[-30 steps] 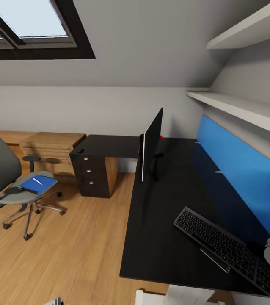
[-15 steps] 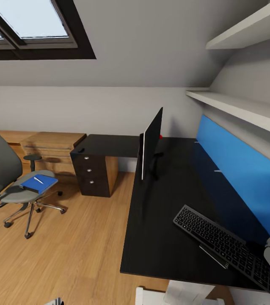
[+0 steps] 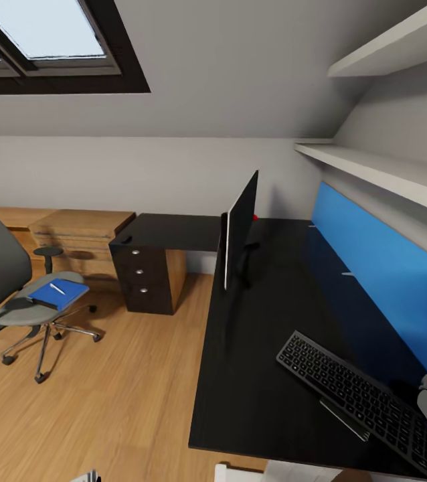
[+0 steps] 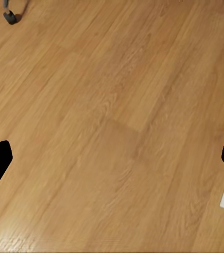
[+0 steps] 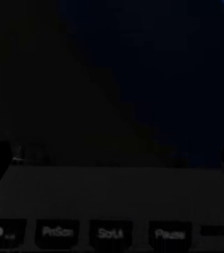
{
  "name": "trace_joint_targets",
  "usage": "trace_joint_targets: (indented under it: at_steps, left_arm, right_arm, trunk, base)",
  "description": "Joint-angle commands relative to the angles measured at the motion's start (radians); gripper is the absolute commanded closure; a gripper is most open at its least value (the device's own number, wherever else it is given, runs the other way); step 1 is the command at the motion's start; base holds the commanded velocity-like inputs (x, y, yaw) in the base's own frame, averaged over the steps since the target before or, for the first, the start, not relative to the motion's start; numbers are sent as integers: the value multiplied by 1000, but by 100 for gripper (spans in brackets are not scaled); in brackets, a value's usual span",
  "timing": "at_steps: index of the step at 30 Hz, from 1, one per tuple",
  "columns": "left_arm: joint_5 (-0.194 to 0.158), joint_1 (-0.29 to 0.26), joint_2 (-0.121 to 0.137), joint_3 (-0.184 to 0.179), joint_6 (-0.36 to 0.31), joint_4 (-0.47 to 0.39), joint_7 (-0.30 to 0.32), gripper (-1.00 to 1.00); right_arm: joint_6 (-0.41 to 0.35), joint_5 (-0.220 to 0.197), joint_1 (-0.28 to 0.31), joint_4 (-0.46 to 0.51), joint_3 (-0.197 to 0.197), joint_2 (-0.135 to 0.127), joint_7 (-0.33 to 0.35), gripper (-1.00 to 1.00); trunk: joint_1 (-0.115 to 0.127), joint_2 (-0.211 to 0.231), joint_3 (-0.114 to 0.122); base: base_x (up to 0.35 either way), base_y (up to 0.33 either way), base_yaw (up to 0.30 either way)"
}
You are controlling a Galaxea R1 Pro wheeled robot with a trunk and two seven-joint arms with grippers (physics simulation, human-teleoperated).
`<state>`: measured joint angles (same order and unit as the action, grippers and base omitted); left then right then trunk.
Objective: In the bedroom, organize the workspace by keeping the computer under the desk, ensuring the monitor is on the desk, placing the keyboard on the desk next to the monitor, placing the mouse on the desk next to the keyboard, moving the folder from the swivel chair onto the desk next to the mouse, stacking the notebook on top of the folder with the pen on top of the notebook, and positioning the swivel chair next to the desk.
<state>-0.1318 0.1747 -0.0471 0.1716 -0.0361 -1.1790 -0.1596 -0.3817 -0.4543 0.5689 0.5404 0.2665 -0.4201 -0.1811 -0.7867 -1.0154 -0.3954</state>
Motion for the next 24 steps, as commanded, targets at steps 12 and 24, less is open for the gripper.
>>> trace_joint_targets:
  at_steps: [12,24]
  left_arm:
    - [-9,0,0,0,-4,-2,-4,-100]
    - [-11,0,-1,0,-3,-23,-4,-100]
  right_arm:
    - [1,-11,0,3,0,0,-5,-100]
    - [1,-11,0,3,0,-1,-4,-100]
  trunk:
    - [-1,-1,-1]
    - [-1,-1,-1]
  base:
    - [122,0,0]
    - [56,0,0]
